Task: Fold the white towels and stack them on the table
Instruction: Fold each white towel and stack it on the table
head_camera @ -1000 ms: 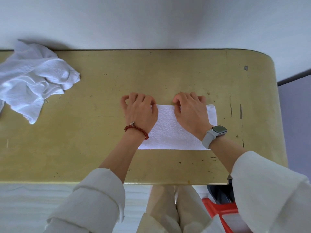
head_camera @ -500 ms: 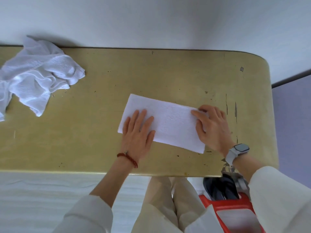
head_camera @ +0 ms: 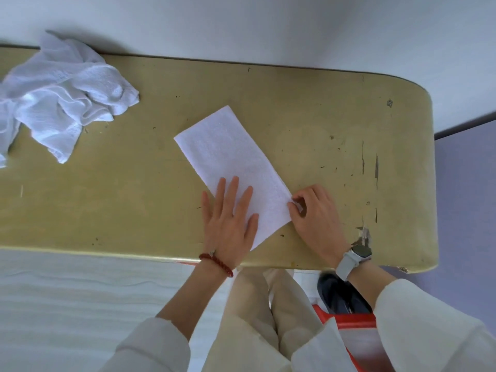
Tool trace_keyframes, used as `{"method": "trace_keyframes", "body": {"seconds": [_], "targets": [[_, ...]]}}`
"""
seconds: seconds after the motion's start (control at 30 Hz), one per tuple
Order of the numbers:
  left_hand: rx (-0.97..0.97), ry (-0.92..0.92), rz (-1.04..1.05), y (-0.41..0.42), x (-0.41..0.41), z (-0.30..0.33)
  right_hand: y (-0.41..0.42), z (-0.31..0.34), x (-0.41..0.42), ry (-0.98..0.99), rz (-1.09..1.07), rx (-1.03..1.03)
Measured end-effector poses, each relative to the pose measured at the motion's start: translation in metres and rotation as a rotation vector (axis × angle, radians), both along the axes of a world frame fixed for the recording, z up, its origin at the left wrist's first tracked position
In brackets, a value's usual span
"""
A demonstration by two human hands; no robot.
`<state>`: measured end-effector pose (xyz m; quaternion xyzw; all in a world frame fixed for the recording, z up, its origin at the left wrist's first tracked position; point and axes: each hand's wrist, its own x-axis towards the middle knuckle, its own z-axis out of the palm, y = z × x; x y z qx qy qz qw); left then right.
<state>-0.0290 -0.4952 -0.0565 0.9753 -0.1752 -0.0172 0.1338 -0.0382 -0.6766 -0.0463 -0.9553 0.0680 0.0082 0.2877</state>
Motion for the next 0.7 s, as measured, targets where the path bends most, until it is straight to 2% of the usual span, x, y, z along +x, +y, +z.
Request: {"method": "trace_keyframes", "body": {"seconds": [0.17,0.37,0.47,0.6,0.7], "targets": [[0.08,0.058,-0.03,-0.001,-0.009,-0.012,0.003,0.002,0.0,-0.039,0.038,-0.009],[0.128,0.044,-0.065,0.005,-0.008,-0.015,0.0,0.002,0.003,-0.028,0.032,-0.012],[0.127,0.031,-0.059,0.004,-0.007,-0.015,-0.003,-0.002,0.003,-0.097,0.101,-0.033],[-0.019,-0.14,-0.061,0.006,-0.01,-0.015,-0.021,-0.013,-0.007,-0.251,0.312,-0.115],[-0.148,-0.248,-0.078,0.007,-0.018,-0.012,-0.038,-0.018,-0.016,-0.251,0.487,-0.21]]}}
